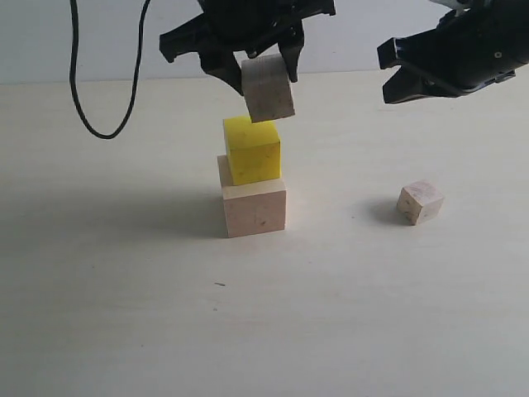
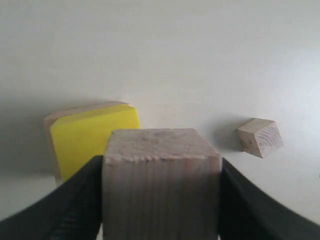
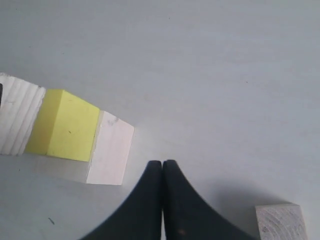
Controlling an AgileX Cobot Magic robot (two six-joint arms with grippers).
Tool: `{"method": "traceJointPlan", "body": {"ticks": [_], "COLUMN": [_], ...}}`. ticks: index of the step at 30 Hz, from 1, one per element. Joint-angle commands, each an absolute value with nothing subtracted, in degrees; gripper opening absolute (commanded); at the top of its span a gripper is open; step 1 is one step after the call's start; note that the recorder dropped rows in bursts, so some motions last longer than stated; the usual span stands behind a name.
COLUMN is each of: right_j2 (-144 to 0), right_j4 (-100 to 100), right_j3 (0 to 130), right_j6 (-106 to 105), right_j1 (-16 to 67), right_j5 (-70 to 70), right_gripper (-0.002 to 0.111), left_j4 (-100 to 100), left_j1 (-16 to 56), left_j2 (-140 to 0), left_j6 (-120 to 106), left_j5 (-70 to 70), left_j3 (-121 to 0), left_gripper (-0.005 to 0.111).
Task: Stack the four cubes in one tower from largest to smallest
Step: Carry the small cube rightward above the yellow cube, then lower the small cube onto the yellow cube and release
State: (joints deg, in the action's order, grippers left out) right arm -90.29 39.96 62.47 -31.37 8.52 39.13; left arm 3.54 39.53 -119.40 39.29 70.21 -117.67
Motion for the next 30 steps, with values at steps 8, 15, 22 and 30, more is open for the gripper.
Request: {"method": "traceJointPlan", "body": {"ticks": [8,15,22,30], "right_j2": [-90.1,-90.1,-90.1,-90.1], "right_j4": [40.0,40.1,40.1,40.1], "right_j3": [62.1,62.1,62.1,62.1], "right_j6": [-31.4,-31.4,-31.4,-31.4], "right_j1": [8.3,8.3,8.3,8.3], "right_j5": [38.8,38.8,38.8,40.2], "right_gripper": [0.0,0.0,0.0,0.0], "left_j4": [2.8,0.0,0.0,0.0], "left_j1": [39.6,39.4,39.4,39.4], "left_j2": [-119.0,-117.3,-116.6,-118.4], "left_j6": [40.9,40.8,40.9,41.1], "left_j5": [70.0,70.0,70.0,70.0], "left_j3": [-118.1,-114.0,-113.3,-113.3], "left_gripper": [0.0,0.0,0.0,0.0]}}
